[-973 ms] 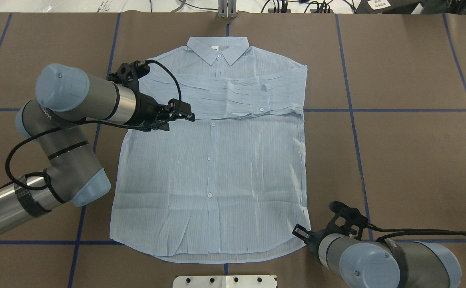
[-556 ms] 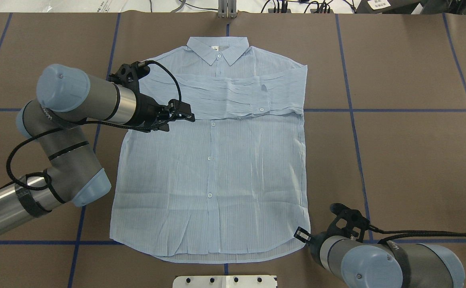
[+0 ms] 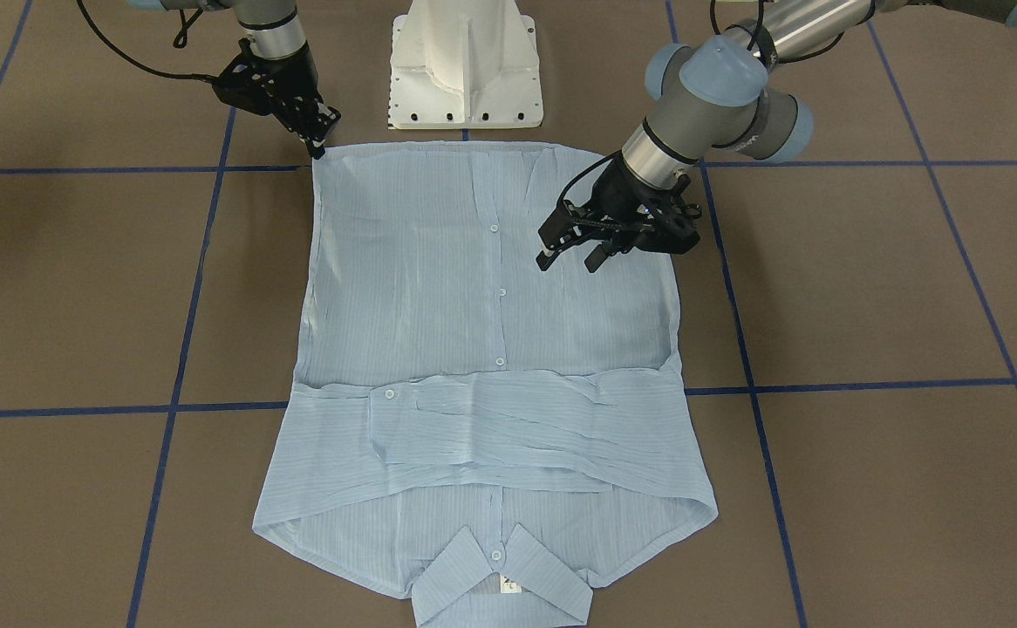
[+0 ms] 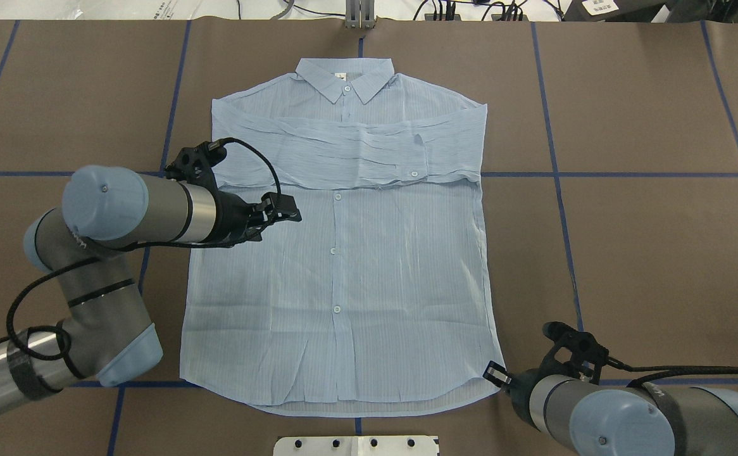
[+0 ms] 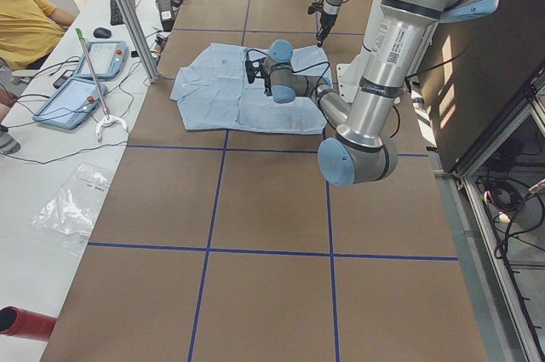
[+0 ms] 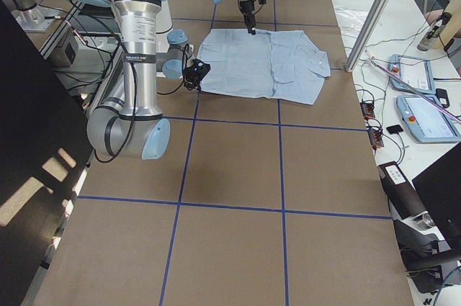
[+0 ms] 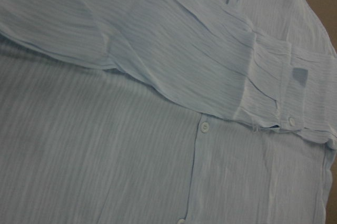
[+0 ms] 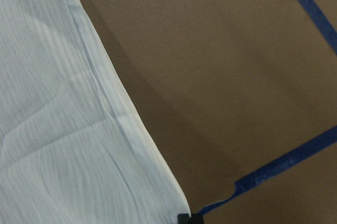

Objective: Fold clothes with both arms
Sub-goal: 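Lower both grippers and grasp the two hem corners nearest the robot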

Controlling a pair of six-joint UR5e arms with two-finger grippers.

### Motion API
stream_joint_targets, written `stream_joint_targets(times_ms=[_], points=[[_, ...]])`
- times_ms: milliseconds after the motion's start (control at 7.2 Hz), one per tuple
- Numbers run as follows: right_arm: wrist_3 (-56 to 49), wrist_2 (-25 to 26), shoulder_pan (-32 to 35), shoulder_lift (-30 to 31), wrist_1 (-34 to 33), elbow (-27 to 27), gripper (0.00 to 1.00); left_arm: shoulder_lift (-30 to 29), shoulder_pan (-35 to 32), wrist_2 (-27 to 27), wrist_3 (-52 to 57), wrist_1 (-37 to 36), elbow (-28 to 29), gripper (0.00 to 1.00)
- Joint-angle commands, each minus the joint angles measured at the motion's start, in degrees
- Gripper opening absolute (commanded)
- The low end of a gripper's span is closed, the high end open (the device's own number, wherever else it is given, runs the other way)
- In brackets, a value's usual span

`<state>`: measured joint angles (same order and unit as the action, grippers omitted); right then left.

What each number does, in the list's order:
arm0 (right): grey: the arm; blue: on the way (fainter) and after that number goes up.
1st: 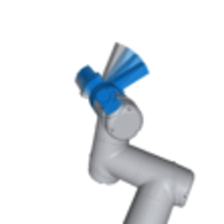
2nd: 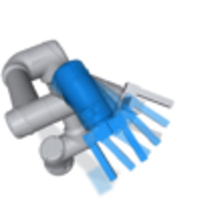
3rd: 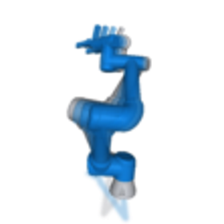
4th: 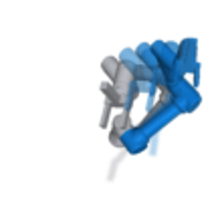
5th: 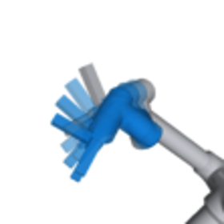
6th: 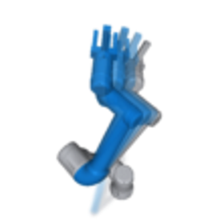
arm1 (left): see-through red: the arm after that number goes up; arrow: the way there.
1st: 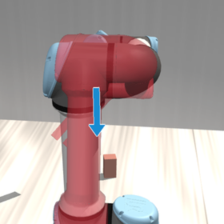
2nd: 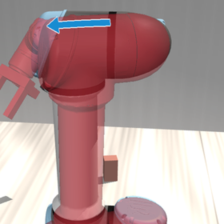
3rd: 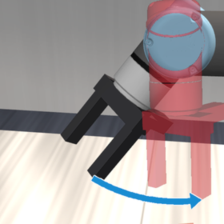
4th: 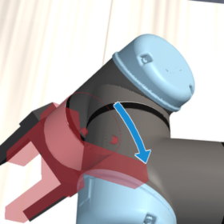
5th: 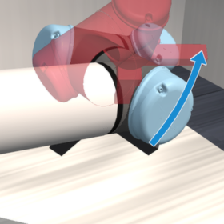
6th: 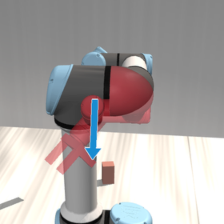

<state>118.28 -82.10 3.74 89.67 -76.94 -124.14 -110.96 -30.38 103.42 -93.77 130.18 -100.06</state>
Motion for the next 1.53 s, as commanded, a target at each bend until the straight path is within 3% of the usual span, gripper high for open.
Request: stream_joint_targets(times_ms=[0, 278, 834, 1112, 1389], points=[[-0.07, -0.25, -0.13, 2.08, 0.03, -0.84, 0.0, 6.7, 6.19, -6.02, -0.1, -10.58, -10.27, 0.89], [-0.07, -0.6, -0.57, 3.66, 0.12, -1.81, 0.0, 10.22, 12.77, -10.92, -0.27, -19.05, -15.5, 0.89], [-0.07, -0.69, -0.66, 3.58, 0.12, -2.16, 0.0, 14.45, 16.92, -10.87, -3.59, -23.13, -16.13, 0.89], [-0.07, -0.69, -0.66, 3.58, 0.12, -2.25, 0.0, 14.72, 19.38, -10.78, -6.75, -23.13, -15.96, 0.81], [-0.07, -0.69, -0.66, 3.49, 0.12, -2.34, 0.0, 14.9, 19.48, -10.78, -6.86, -23.22, -15.95, 0.66]])
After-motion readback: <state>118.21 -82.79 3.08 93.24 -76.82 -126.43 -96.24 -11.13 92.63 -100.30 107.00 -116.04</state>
